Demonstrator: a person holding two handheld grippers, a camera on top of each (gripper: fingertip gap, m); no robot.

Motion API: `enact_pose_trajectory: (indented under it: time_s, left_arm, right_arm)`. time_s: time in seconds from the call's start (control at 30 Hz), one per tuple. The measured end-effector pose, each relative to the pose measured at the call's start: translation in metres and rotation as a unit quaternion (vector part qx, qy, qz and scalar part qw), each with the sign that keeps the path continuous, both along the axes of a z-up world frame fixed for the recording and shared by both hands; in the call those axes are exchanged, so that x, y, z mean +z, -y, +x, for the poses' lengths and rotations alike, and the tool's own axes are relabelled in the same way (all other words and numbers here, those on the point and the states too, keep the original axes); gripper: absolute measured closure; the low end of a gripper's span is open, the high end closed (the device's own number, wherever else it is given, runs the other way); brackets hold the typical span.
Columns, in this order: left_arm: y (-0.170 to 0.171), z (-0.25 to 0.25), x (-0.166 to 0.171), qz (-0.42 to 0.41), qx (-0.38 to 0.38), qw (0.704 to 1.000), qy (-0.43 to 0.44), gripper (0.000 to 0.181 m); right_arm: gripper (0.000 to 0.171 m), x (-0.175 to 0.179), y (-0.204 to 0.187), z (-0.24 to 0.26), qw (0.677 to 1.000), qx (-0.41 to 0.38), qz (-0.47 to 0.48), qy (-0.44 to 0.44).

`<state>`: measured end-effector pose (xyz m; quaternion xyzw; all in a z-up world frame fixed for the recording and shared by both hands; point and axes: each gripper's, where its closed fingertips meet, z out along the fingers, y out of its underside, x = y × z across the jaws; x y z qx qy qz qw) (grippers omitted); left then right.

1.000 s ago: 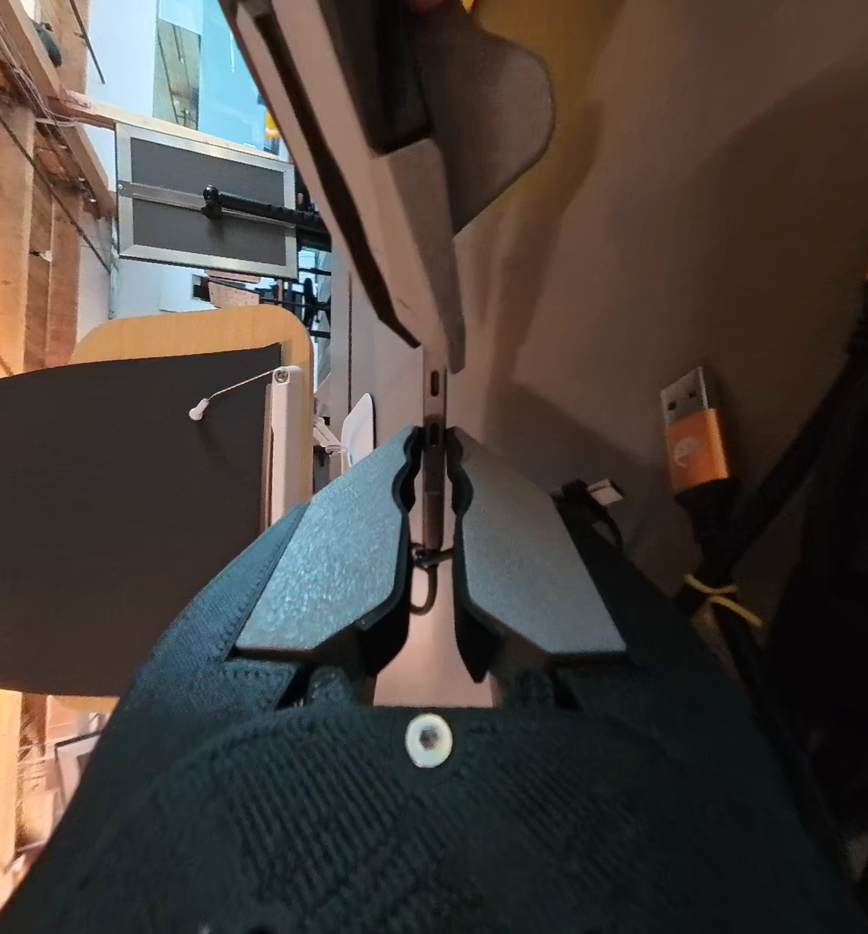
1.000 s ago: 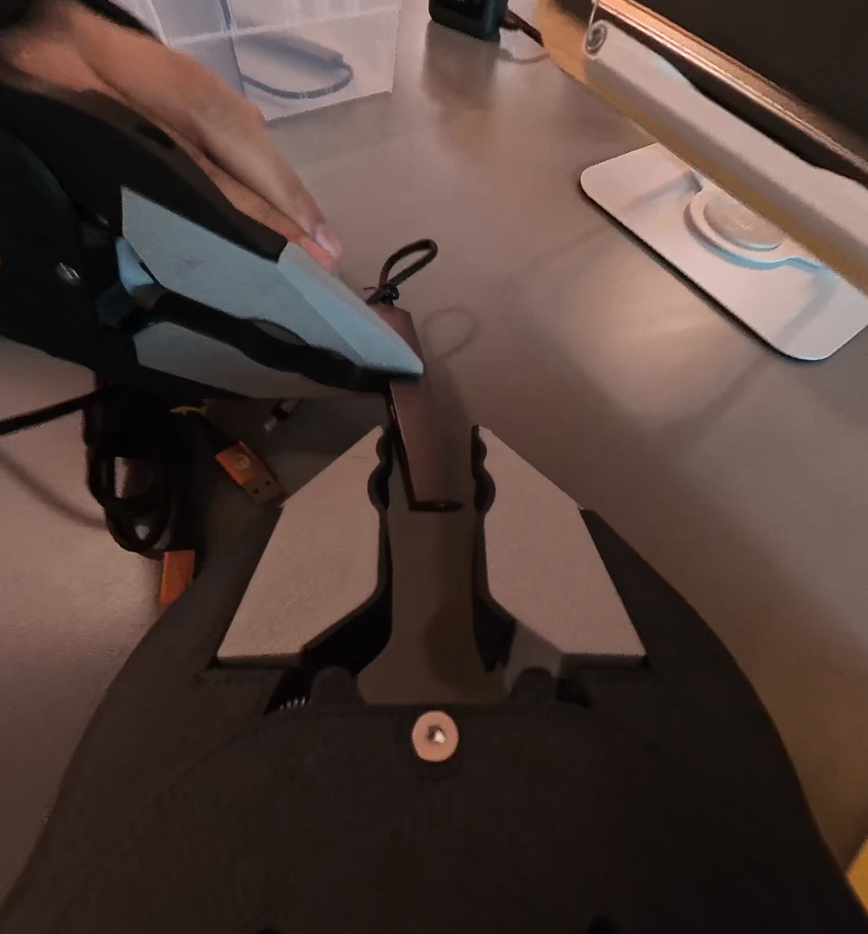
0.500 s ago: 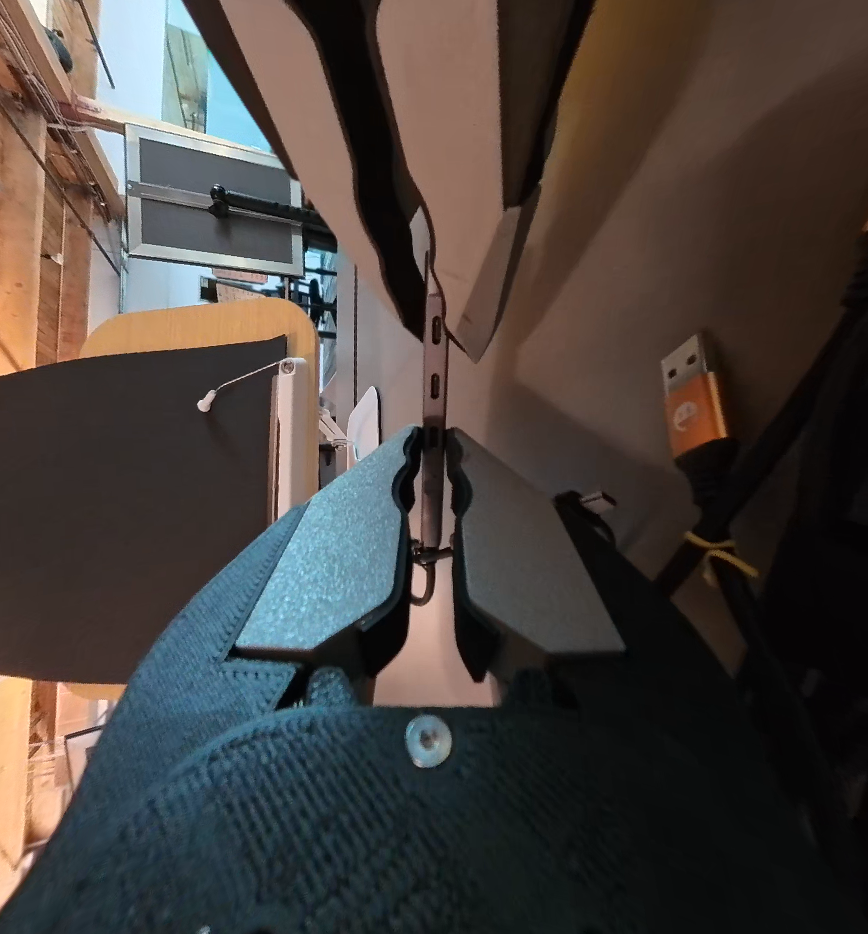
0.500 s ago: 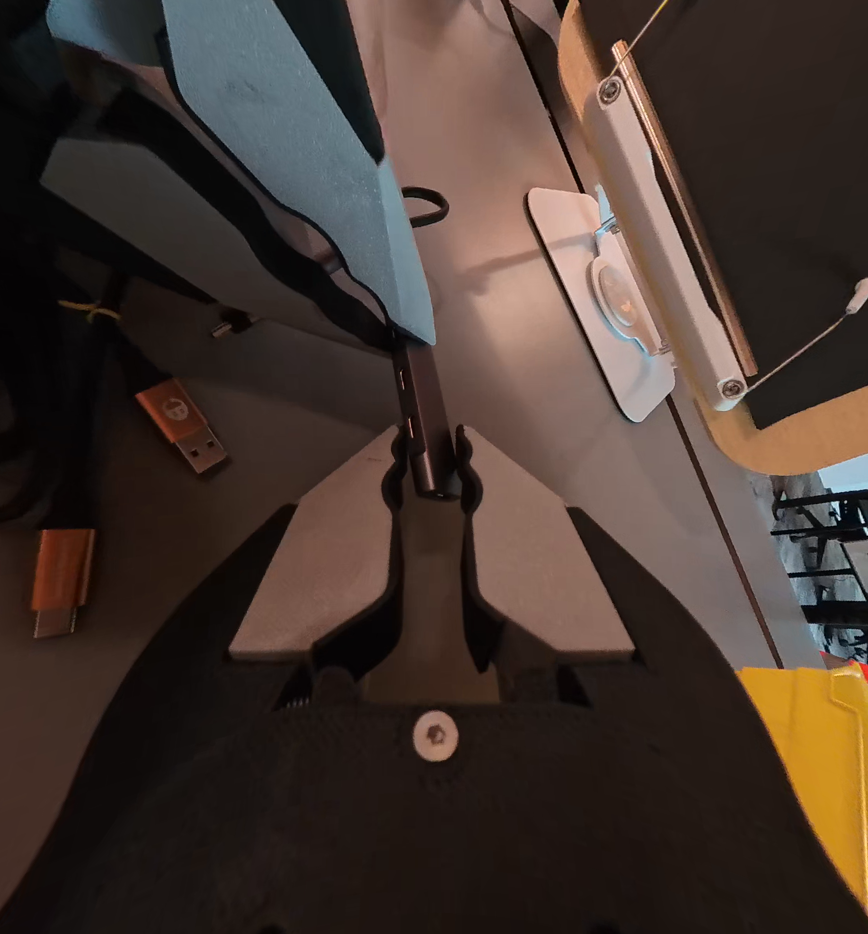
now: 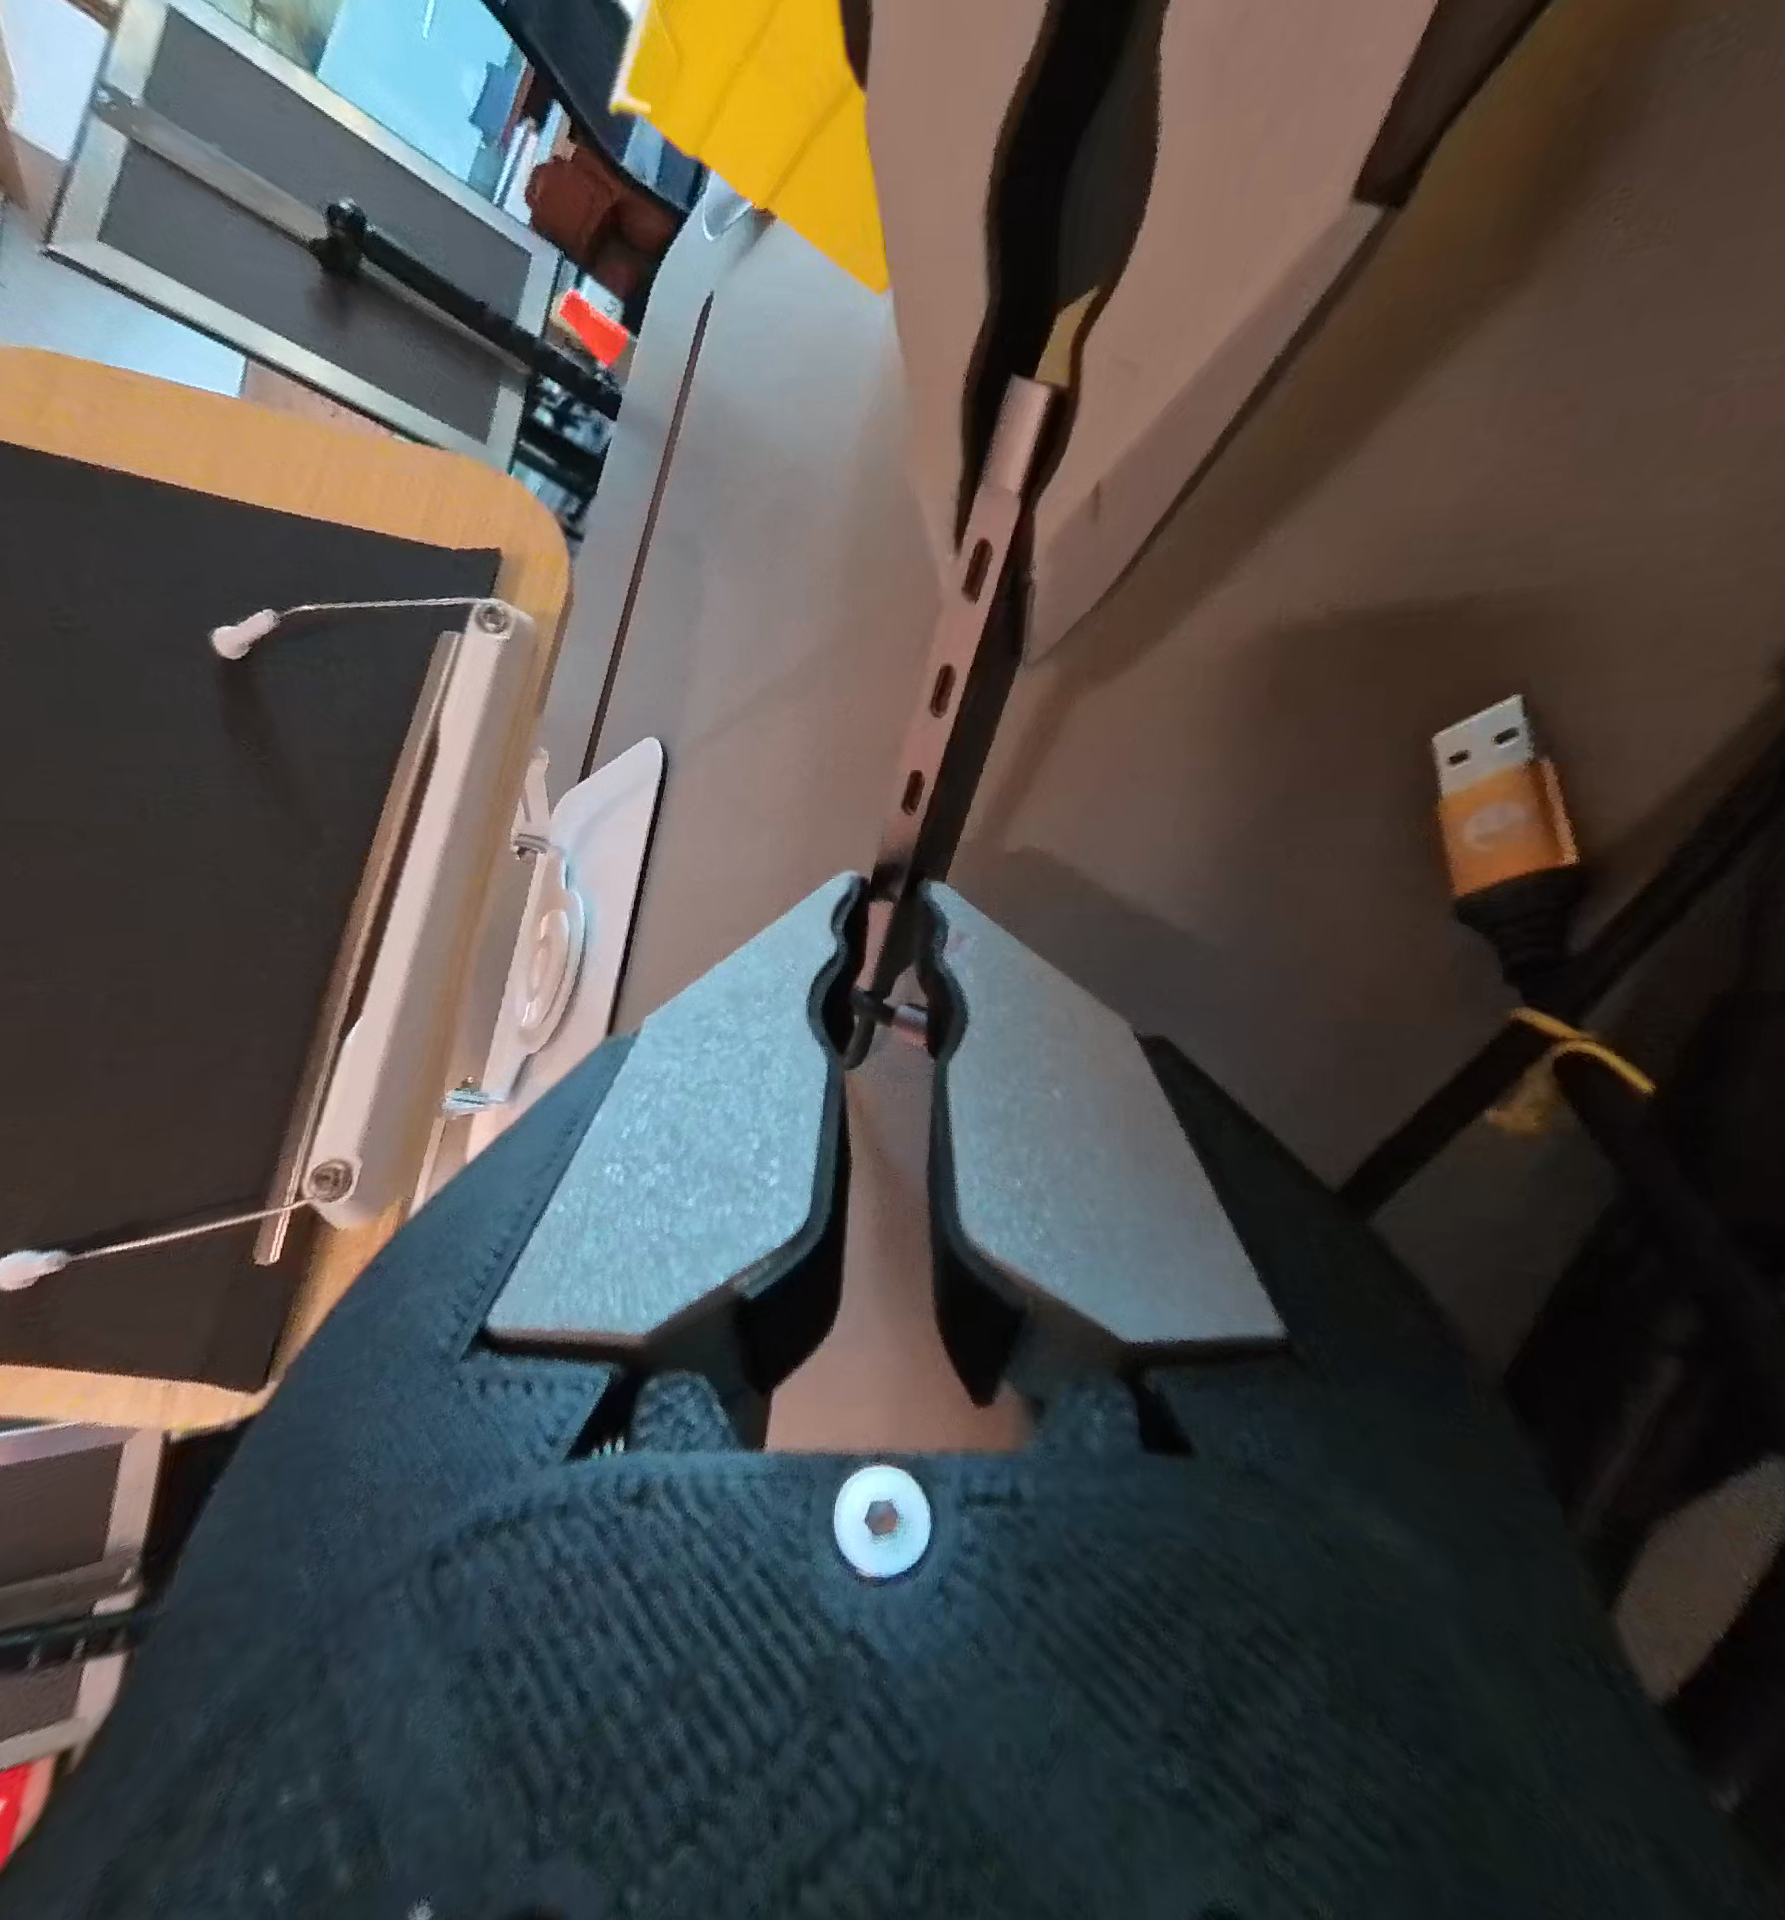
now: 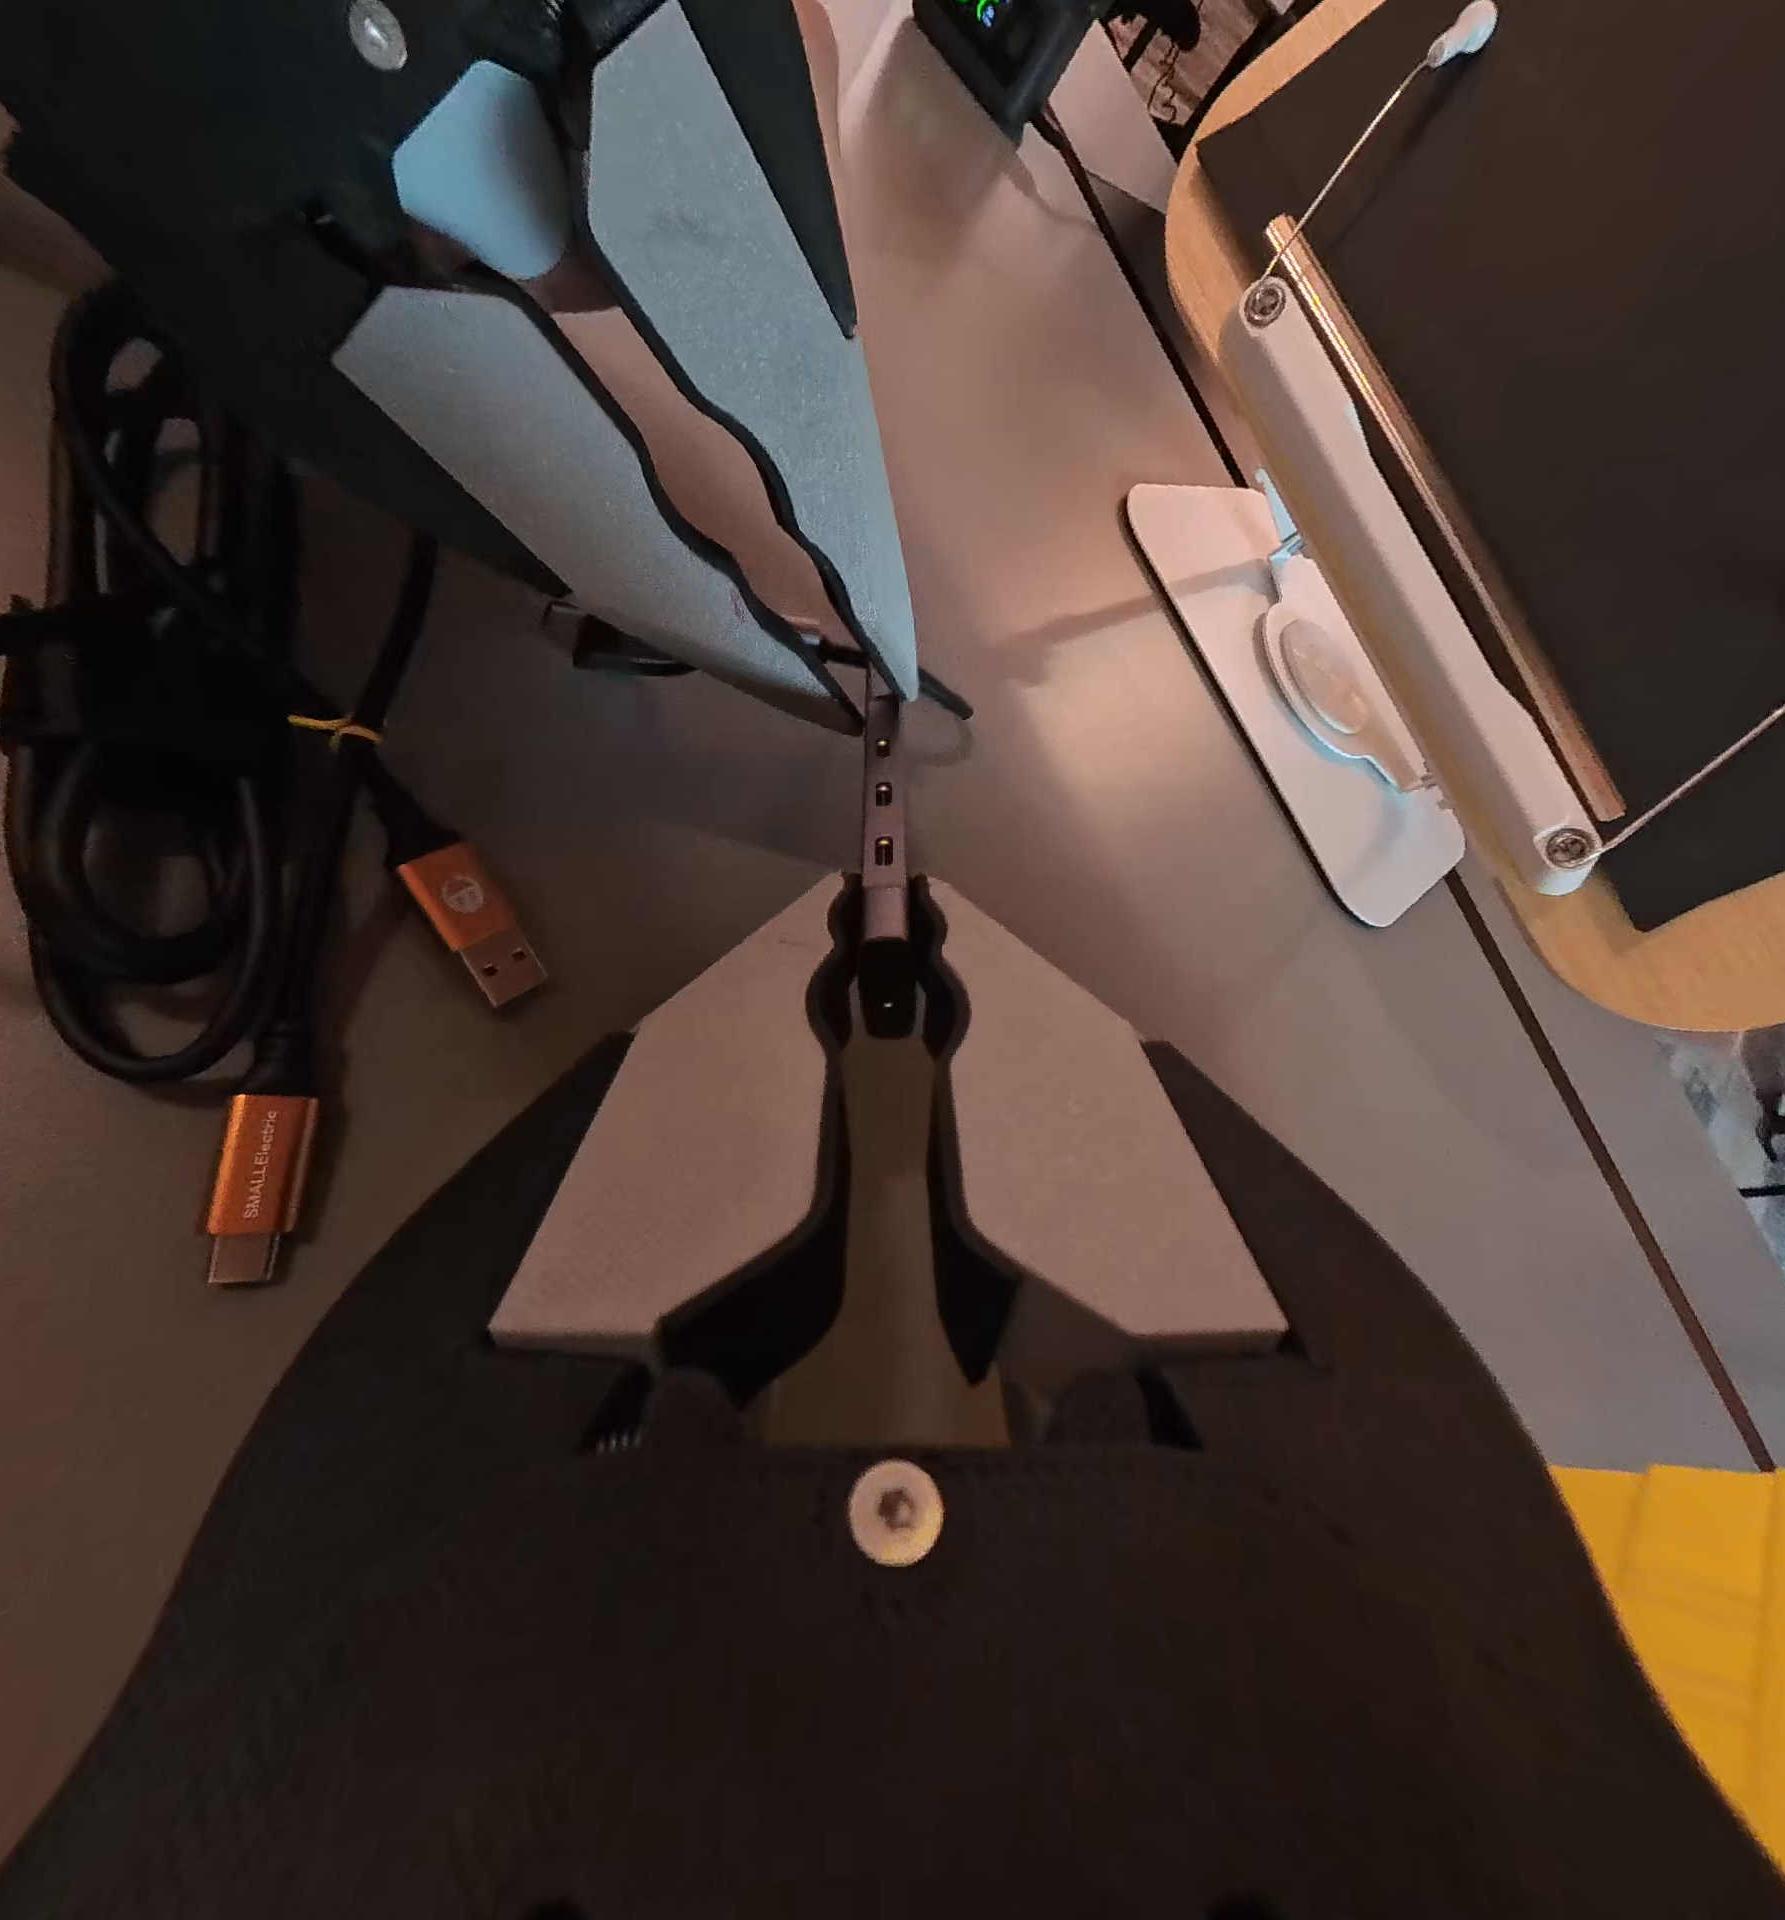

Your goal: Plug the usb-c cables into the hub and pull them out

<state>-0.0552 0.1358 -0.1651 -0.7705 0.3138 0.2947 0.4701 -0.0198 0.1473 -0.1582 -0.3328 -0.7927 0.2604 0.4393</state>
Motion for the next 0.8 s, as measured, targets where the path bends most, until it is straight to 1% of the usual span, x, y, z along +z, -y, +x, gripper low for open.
enact_pose_trajectory:
  time_s: [0.07, 0.1, 0.2, 0.27, 0.3, 0.4, 0.5, 0.57, 0.6, 0.67, 0.73, 0.8]
  left_arm:
    - [0.001, 0.001, 0.002, -0.002, -0.01, 1.0, -0.006, 0.176]
    - [0.003, 0.002, 0.004, -0.001, -0.017, 1.0, -0.012, 0.181]
    - [0.005, 0.025, 0.029, 0.046, -0.066, 0.996, 0.035, 0.181]
    - [0.007, 0.033, 0.044, 0.07, -0.072, 0.993, 0.061, 0.181]
    - [0.007, 0.031, 0.046, 0.071, -0.063, 0.993, 0.064, 0.181]
    - [0.008, 0.009, 0.033, 0.059, -0.012, 0.997, 0.037, 0.181]
    - [0.01, 0.003, 0.016, 0.039, -0.009, 0.999, 0.023, 0.181]
    - [0.01, 0.002, 0.013, 0.036, -0.004, 0.999, 0.016, 0.169]
    - [0.009, 0.002, 0.016, 0.042, -0.001, 0.999, 0.017, 0.166]
    - [0.008, 0.005, 0.019, 0.05, -0.003, 0.998, 0.036, 0.155]
    - [0.01, 0.008, 0.01, 0.024, -0.008, 0.998, 0.061, 0.144]
    - [0.011, 0.008, 0.004, 0.009, -0.012, 0.999, 0.05, 0.134]
  right_arm:
    - [0.165, 0.001, 0.001, 0.0, 1.0, 0.004, -0.008, -0.002]
    - [0.165, 0.002, -0.001, 0.0, 1.0, 0.0, -0.009, -0.004]
    - [0.165, -0.005, -0.021, -0.004, 0.999, -0.037, 0.005, 0.007]
    - [0.164, -0.007, -0.026, -0.004, 0.999, -0.044, 0.009, 0.009]
    - [0.164, -0.005, -0.023, -0.003, 0.999, -0.037, -0.001, 0.008]
    - [0.165, -0.001, -0.018, -0.003, 0.999, -0.032, -0.012, 0.003]
    - [0.165, 0.0, -0.015, -0.002, 1.0, -0.03, -0.001, -0.002]
    - [0.164, 0.0, -0.014, -0.002, 1.0, -0.027, 0.005, -0.003]
    - [0.165, 0.0, -0.013, -0.002, 1.0, -0.026, 0.01, -0.004]
    - [0.165, 0.001, -0.01, -0.002, 1.0, -0.018, 0.017, -0.007]
    - [0.165, 0.002, -0.003, -0.001, 1.0, -0.005, 0.027, -0.014]
    - [0.165, 0.003, 0.003, -0.001, 0.998, 0.004, 0.053, -0.024]
